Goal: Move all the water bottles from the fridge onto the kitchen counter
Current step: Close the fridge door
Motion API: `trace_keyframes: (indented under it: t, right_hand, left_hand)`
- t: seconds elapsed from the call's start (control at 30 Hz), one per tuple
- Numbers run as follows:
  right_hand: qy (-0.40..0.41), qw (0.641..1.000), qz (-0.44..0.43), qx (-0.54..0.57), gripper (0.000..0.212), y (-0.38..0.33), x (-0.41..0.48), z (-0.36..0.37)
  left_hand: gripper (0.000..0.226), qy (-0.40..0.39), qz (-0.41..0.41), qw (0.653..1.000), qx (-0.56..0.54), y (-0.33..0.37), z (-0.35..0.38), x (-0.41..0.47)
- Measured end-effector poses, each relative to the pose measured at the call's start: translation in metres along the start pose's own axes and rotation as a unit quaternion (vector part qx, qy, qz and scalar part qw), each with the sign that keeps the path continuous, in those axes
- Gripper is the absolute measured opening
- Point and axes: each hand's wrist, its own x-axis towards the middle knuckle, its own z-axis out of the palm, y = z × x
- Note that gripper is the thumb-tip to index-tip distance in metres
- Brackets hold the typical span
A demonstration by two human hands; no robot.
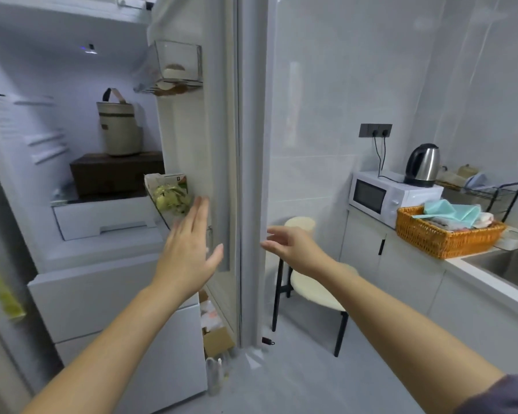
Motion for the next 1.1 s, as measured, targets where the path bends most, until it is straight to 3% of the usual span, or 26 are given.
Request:
trace_keyframes:
  t: [0.33, 0.8, 0.93, 1.1]
  right_hand:
    - [-0.021, 0.999, -0.040, 0.012, 0.051, -0.067, -0.005, 0.068]
    - [-0.011, 0.998, -0.041, -0.040, 0.059, -0.149, -0.008, 0.181]
    - [-0.054, 0.994, -0.056, -0.076, 0.063, -0.161, 0.003, 0.206]
    - [-0.163, 0.973, -0.087, -0.135, 0.076, -0.171, 0.023, 0.223]
  left_hand:
    - [0.091, 0.033, -0.015, 0.999, -0.032, -0.049, -0.053, -0.023]
    - [0.095, -0.006, -0.019, 0.997, -0.074, -0.152, -0.121, -0.049]
    - [0.096, 0.024, -0.051, 0.995, -0.085, -0.174, -0.130, -0.051]
    - [0.092, 0.093, -0.136, 0.981, -0.102, -0.196, -0.135, -0.046]
